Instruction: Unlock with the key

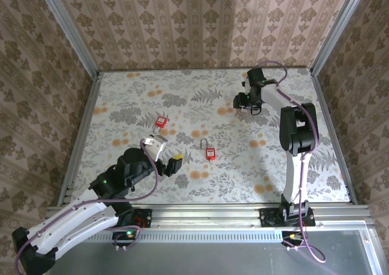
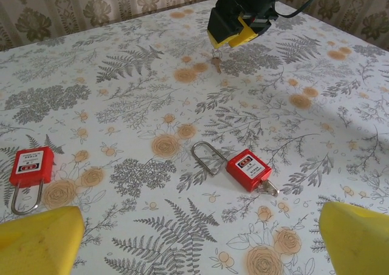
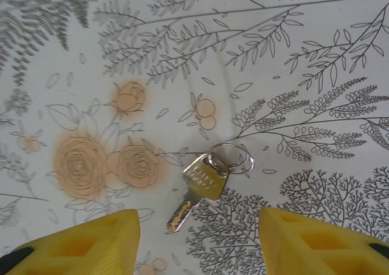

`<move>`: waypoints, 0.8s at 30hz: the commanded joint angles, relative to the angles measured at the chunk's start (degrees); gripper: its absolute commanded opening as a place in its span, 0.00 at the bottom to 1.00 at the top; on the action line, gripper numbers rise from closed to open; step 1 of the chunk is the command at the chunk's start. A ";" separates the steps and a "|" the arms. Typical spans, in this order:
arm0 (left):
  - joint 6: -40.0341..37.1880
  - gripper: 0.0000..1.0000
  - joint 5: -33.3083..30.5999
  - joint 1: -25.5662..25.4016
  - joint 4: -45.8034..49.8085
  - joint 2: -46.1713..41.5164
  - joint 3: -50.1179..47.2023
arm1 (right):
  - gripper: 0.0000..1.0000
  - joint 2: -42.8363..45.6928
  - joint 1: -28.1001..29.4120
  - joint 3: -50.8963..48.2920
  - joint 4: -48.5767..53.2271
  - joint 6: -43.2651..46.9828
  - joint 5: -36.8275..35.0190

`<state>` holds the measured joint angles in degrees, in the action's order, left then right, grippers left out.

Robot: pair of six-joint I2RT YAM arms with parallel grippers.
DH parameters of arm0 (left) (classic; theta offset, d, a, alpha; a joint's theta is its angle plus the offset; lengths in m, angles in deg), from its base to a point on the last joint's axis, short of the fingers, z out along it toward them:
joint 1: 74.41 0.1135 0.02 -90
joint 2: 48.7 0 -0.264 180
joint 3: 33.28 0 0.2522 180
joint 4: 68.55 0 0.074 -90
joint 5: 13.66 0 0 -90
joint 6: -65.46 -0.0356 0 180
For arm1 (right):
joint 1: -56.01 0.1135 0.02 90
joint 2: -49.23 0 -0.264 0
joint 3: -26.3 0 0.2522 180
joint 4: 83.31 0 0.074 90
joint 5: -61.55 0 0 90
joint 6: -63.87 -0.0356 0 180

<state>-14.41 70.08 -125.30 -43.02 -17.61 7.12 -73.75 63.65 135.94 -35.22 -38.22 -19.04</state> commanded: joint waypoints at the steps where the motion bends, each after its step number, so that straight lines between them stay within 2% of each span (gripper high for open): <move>1: 0.68 1.00 -1.27 0.34 1.93 -0.68 0.34 | 0.55 -2.00 -0.43 2.19 2.85 2.46 -2.33; 11: 0.99 1.00 -1.45 0.41 2.20 -0.33 0.17 | 0.49 -6.27 -0.43 7.74 5.57 2.12 -4.22; 17: 1.08 1.00 -1.16 0.48 2.55 -0.33 0.05 | 0.45 -9.18 -0.43 11.95 8.72 1.90 -2.99; 24: 0.78 1.00 -1.12 0.64 2.24 0.02 -0.09 | 0.45 -9.74 -0.04 12.34 9.11 2.07 -1.31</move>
<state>-14.19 69.42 -125.17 -41.03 -17.59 7.12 -82.20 63.50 146.47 -28.75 -36.74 -21.70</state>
